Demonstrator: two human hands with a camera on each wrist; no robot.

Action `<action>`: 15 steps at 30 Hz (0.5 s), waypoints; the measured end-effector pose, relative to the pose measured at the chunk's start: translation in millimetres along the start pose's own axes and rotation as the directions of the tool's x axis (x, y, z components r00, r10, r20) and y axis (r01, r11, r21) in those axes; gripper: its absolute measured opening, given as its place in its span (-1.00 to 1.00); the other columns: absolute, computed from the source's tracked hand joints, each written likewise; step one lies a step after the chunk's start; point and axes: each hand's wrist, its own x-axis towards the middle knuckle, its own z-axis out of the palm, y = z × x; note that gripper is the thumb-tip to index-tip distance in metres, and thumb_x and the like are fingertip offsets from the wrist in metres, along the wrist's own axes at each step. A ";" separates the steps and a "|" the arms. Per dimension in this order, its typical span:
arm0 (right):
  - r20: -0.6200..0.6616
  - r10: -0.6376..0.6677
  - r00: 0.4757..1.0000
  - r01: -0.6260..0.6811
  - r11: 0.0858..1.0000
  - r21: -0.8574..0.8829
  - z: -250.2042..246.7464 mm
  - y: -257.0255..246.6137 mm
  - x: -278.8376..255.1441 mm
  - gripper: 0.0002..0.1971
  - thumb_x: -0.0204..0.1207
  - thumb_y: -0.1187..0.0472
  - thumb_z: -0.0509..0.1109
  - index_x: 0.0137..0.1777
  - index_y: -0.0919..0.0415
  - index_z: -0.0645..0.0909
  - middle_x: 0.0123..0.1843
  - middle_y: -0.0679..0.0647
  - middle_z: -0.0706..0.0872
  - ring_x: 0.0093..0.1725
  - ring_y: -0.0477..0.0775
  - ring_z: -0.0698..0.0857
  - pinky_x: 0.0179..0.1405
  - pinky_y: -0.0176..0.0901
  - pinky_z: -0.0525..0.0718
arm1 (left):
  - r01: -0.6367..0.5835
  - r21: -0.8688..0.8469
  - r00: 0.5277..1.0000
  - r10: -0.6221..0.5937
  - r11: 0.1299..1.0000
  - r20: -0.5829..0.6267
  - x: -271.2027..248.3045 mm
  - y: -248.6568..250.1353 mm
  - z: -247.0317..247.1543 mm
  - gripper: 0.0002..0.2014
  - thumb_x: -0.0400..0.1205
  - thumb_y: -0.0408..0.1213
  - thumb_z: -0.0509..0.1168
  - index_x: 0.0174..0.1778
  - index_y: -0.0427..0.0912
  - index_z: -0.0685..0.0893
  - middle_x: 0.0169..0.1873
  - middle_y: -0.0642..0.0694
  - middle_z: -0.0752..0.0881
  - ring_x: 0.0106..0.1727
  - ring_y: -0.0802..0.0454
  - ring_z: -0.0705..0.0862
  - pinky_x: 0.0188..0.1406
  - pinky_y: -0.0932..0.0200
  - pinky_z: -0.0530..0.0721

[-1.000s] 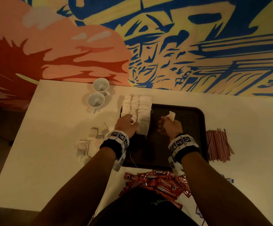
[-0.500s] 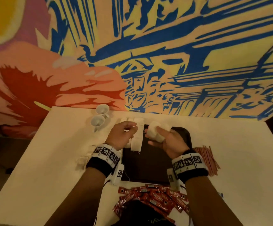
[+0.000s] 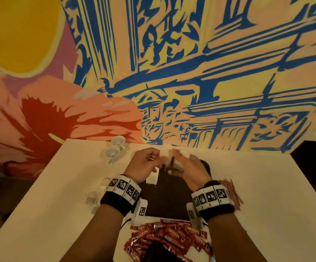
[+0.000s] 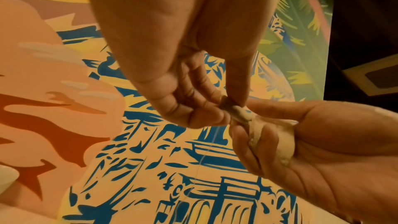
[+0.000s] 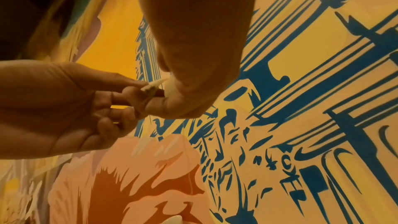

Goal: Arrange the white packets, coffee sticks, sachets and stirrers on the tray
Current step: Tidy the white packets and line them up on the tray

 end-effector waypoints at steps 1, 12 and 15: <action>0.020 -0.008 1.000 0.008 1.000 -0.015 -1.6 -0.5 -4.7 -0.66 0.64 0.04 0.49 0.26 0.28 0.72 0.08 0.23 0.83 -0.01 0.13 0.79 -0.11 -0.06 0.78 | 0.003 -0.038 1.000 -0.004 0.999 -0.017 -3.1 2.1 1.8 -0.84 0.59 -0.33 0.51 -0.11 -0.32 0.68 -0.22 -0.31 0.78 -0.28 0.01 0.75 -0.33 0.17 0.69; 0.124 -0.165 0.978 0.201 0.896 -0.397 -18.4 2.4 -33.3 -0.83 0.57 0.24 0.57 0.07 0.33 0.78 -0.01 0.41 0.80 -0.17 0.09 0.71 -0.24 -0.13 0.72 | 0.073 -0.159 0.997 -0.078 0.985 -0.024 -40.8 6.7 13.1 -0.75 0.65 -0.16 0.44 0.04 -0.32 0.74 -0.06 -0.26 0.83 -0.08 -0.03 0.78 -0.13 0.09 0.74; 0.168 -0.162 0.972 0.220 0.874 -0.434 -20.3 4.5 -38.3 -0.81 0.58 0.24 0.57 0.06 0.38 0.76 -0.13 0.37 0.79 -0.24 0.11 0.68 -0.31 -0.13 0.67 | 0.035 -0.132 0.996 -0.046 0.991 -0.077 -50.4 7.9 9.1 -0.81 0.64 -0.25 0.46 0.10 -0.25 0.79 -0.16 -0.25 0.82 -0.20 -0.03 0.73 -0.24 0.12 0.69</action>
